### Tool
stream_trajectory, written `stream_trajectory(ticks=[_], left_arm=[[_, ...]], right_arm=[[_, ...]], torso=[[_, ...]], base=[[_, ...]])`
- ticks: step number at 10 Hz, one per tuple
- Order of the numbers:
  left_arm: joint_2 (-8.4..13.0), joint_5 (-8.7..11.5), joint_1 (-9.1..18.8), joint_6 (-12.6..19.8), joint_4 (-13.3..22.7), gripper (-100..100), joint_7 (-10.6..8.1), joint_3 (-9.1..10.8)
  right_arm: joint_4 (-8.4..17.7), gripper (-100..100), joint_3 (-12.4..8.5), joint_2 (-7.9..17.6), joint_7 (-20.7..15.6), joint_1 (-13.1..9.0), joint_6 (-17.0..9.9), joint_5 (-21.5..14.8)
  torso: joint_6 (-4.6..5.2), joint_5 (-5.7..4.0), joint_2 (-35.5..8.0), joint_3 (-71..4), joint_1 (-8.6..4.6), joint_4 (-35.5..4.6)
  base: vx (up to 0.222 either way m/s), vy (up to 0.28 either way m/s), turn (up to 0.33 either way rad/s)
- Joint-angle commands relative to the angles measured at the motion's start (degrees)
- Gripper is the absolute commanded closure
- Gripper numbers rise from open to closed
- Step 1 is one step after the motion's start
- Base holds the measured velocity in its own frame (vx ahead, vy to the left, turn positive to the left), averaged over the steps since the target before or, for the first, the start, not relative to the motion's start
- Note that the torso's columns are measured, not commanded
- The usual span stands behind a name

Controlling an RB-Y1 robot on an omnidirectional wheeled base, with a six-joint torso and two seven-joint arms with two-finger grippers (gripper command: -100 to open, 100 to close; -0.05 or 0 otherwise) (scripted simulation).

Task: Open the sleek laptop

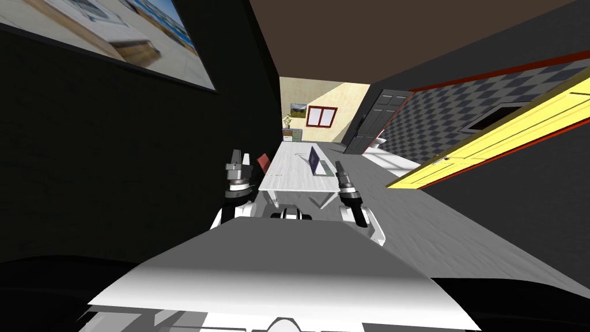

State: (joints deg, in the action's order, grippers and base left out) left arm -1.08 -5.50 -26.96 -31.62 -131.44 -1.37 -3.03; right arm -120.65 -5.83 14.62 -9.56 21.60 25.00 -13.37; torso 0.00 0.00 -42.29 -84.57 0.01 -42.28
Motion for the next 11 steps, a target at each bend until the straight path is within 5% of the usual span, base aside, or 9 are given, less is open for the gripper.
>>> stream_trajectory(ticks=[1, 11], left_arm=[[0.0, 0.0, 0.0, 0.0, 0.0, 0, 0.0, 0.0], [0.0, 0.0, 0.0, 0.0, 0.0, 0, 0.0, 0.0]], right_arm=[[2.2, -100, -0.6, 1.0, -3.4, -1.2, -0.8, -3.1], [13.5, -100, -3.3, 6.2, -17.2, -7.2, -4.2, -17.1]], torso=[[0.0, -0.01, 0.0, 0.0, -0.03, 0.0], [-0.01, 0.0, 0.0, 0.0, 0.0, 0.0]], base=[[0.007, 0.055, 0.01], [0.016, 0.068, 0.024]])
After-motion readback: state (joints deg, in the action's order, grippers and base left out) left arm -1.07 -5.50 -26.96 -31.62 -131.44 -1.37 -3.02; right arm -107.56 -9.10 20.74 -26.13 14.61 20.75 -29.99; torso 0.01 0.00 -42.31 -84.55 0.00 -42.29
